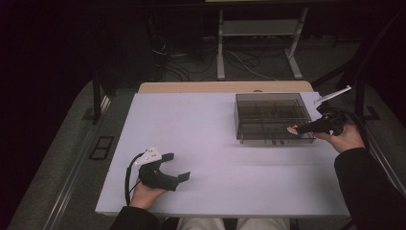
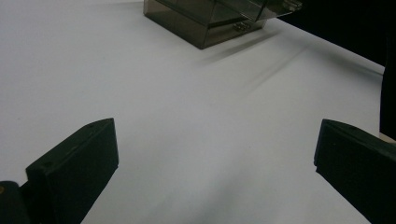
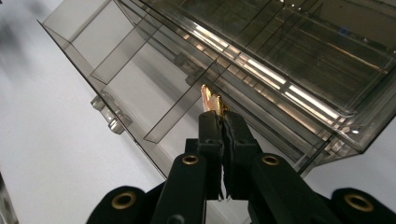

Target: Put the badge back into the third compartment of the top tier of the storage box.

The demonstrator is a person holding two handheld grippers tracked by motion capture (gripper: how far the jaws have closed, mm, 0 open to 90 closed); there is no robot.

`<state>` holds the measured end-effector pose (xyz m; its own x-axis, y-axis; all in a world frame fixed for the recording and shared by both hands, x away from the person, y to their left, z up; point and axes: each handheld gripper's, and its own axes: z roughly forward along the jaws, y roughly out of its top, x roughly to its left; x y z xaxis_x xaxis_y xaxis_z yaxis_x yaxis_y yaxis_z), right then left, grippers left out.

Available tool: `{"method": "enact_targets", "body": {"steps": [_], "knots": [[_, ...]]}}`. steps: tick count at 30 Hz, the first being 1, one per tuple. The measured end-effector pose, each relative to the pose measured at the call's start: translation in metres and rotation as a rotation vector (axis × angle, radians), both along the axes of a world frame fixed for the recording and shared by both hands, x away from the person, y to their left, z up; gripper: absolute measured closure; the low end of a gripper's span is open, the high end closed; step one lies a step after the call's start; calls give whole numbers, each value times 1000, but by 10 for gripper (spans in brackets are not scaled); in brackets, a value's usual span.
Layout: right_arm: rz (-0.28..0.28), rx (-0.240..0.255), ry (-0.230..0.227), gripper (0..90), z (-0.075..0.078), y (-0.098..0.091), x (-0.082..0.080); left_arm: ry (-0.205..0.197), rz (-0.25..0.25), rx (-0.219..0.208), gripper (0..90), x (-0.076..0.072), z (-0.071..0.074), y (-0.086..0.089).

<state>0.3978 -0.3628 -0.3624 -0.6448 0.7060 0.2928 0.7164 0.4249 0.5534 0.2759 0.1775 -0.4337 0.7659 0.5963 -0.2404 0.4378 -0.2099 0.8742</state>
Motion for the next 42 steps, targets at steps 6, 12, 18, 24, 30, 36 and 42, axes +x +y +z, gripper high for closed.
{"method": "enact_targets", "body": {"steps": [6, 12, 18, 24, 30, 36, 42], "knots": [[7, -2, 11, 858, -2, 3, 1, 1, 0, 1, 0, 0, 0, 0], [5, 2, 25, 832, -3, 4, 1, 1, 1, 1, 0, 0, 0, 0], [-3, 21, 9, 760, 2, 5, -2, 3, 0, 3, 0, 0, 0, 0], [-18, 47, -19, 695, 9, 6, -6, 2, 2, -1, 0, -1, 0, 0], [-35, 73, -42, 512, 16, 8, -11, 4, 4, -5, 0, -1, 0, 0], [-64, 88, -73, 242, 23, 11, -20, 0, 5, -10, 0, -2, 0, 1], [-70, 107, -103, 112, 28, 20, -30, -1, 3, -15, 0, -1, 1, 0]]}}
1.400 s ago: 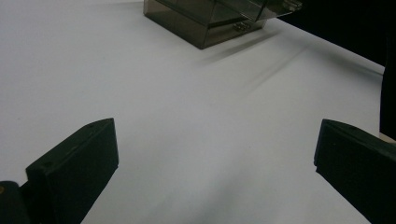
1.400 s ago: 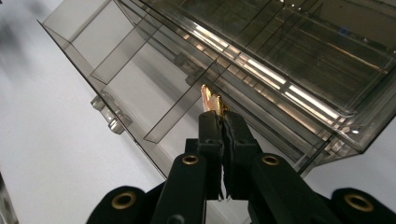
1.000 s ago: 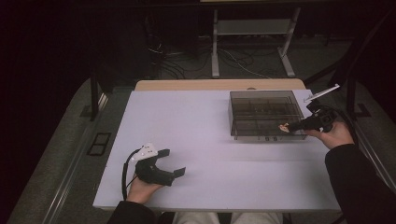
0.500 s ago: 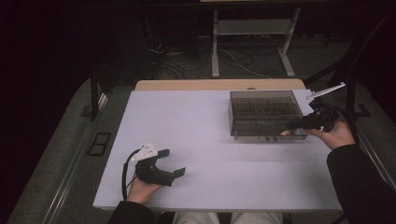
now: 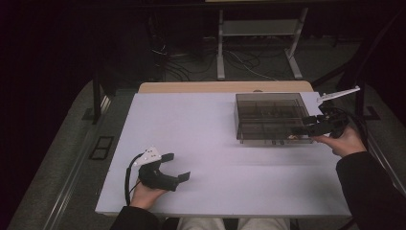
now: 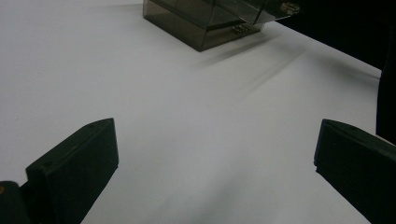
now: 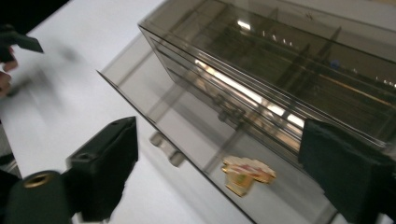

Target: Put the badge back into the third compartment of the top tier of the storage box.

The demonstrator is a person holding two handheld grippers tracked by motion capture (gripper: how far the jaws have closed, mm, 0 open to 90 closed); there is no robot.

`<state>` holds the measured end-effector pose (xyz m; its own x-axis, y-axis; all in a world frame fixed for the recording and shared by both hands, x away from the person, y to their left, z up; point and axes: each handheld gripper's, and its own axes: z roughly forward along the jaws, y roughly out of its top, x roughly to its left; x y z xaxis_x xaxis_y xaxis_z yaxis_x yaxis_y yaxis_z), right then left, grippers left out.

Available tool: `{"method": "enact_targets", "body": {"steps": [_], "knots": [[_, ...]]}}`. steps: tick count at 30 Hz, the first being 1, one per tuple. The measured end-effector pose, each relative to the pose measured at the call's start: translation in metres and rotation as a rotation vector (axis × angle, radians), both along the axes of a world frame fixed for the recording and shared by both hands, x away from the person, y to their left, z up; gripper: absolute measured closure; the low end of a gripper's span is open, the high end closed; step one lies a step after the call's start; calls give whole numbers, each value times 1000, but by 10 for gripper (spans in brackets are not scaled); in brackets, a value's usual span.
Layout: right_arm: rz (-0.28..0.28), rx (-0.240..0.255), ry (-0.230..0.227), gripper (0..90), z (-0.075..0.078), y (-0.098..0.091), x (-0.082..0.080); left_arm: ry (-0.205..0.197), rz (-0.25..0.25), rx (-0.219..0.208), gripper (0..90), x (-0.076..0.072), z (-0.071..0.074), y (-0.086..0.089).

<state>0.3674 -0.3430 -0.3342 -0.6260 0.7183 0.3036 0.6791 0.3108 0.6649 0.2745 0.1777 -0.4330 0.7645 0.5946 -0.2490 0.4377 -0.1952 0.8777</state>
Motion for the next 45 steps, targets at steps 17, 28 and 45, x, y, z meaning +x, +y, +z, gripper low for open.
{"method": "enact_targets", "body": {"steps": [17, 28, 45], "knots": [[-14, 42, -34, 2, -4, 14, -30, 0, -2, -9, 0, -1, 1, 0], [19, 53, -74, 2, -11, 24, -49, 2, -3, -8, 0, 0, 1, 0], [82, 73, -87, 2, -23, 41, -67, 2, -2, -12, 0, -1, 1, 0]]}}
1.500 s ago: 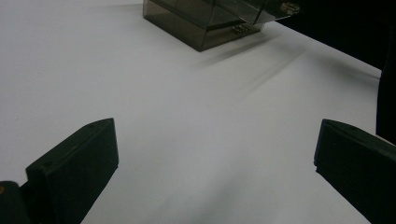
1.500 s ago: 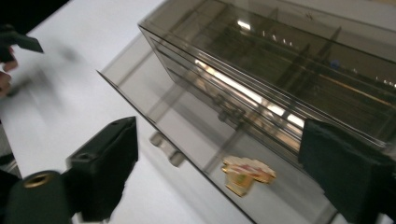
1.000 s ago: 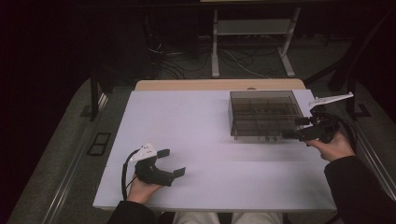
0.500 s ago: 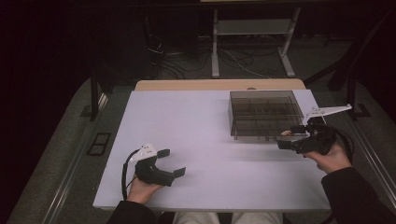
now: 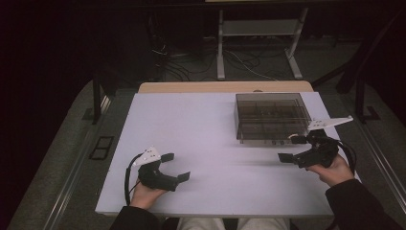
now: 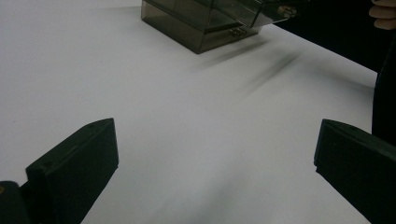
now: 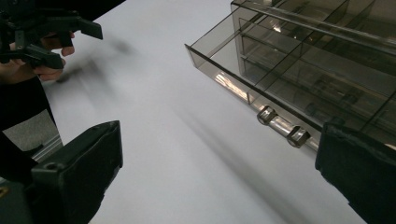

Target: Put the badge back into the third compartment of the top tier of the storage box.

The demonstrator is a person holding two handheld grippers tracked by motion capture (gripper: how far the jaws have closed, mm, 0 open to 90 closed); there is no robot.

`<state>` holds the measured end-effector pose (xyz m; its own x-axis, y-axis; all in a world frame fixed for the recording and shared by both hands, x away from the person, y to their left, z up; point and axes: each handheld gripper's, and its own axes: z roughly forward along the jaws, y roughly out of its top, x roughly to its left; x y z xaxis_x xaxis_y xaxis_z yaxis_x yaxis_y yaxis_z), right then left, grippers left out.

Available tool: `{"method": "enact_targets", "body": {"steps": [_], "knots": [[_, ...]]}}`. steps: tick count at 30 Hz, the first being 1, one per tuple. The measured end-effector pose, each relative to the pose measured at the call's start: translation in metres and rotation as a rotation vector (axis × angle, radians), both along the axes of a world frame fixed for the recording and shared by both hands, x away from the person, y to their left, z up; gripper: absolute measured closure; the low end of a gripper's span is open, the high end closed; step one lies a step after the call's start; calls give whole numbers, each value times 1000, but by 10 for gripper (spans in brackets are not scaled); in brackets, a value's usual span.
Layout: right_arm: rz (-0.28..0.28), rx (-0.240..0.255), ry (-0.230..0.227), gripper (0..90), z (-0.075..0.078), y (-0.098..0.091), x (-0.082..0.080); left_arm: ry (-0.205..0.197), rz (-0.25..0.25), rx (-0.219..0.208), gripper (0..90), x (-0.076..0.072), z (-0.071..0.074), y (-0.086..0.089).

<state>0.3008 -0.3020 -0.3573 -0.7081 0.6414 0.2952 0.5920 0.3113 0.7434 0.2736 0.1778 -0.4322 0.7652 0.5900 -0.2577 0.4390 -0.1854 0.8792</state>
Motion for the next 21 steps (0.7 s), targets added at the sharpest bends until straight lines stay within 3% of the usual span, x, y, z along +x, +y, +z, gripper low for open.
{"method": "enact_targets", "body": {"steps": [21], "knots": [[18, 15, -35, 2, -26, 9, -18, 0, 0, 4, 0, 0, 0, 0]]}}
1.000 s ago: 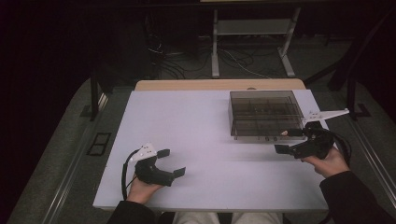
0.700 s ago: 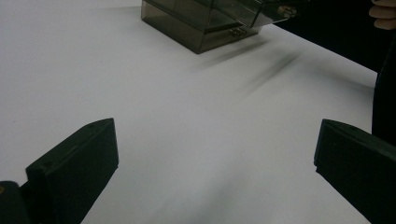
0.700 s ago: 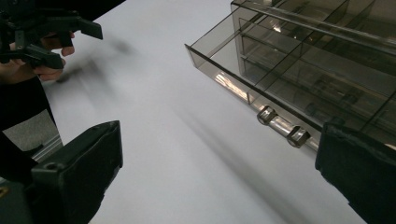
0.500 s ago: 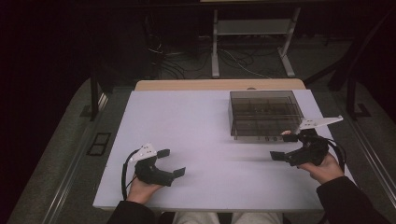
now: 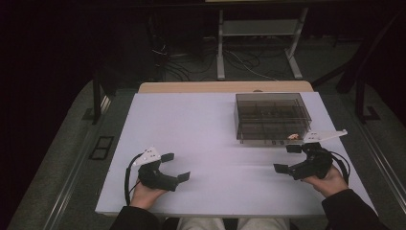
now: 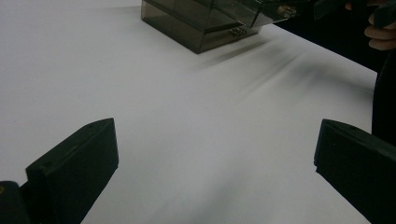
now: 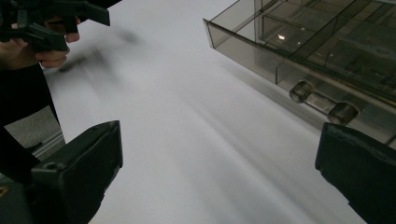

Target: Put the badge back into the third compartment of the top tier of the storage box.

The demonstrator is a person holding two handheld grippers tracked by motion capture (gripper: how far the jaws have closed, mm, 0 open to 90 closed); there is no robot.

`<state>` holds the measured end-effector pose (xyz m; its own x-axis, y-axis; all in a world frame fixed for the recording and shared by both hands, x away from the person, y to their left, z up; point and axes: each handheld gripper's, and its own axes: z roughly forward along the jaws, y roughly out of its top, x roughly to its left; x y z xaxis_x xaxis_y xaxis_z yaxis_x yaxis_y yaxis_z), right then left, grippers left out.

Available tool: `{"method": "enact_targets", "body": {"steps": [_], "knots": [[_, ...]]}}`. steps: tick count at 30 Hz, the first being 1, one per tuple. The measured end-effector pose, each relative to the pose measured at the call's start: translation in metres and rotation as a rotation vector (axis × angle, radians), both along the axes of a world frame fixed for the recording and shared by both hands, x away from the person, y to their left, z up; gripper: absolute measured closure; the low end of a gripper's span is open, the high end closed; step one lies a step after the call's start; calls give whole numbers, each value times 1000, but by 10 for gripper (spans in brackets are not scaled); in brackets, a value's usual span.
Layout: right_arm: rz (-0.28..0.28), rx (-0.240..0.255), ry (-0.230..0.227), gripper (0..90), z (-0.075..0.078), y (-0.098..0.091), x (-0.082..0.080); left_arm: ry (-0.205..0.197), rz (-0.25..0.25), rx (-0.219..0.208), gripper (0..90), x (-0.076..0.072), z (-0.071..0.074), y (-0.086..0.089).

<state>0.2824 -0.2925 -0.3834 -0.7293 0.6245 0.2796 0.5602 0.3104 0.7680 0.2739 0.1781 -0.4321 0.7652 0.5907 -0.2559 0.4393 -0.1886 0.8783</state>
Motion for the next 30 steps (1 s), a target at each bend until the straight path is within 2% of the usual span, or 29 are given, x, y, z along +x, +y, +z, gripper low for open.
{"method": "enact_targets", "body": {"steps": [5, 18, 24, 30], "knots": [[-3, -9, -1, 2, -9, 1, -5, 0, 0, -2, 0, 0, 0, 0], [-30, 15, 4, 2, -30, 3, -12, 3, -2, 1, 0, 0, -1, 0], [-57, -2, -29, 2, -37, 4, -14, 5, -6, 1, 0, 0, -1, -1], [-67, 1, -29, 2, -44, 3, -15, 6, -10, -2, 0, 0, -1, -1]]}}
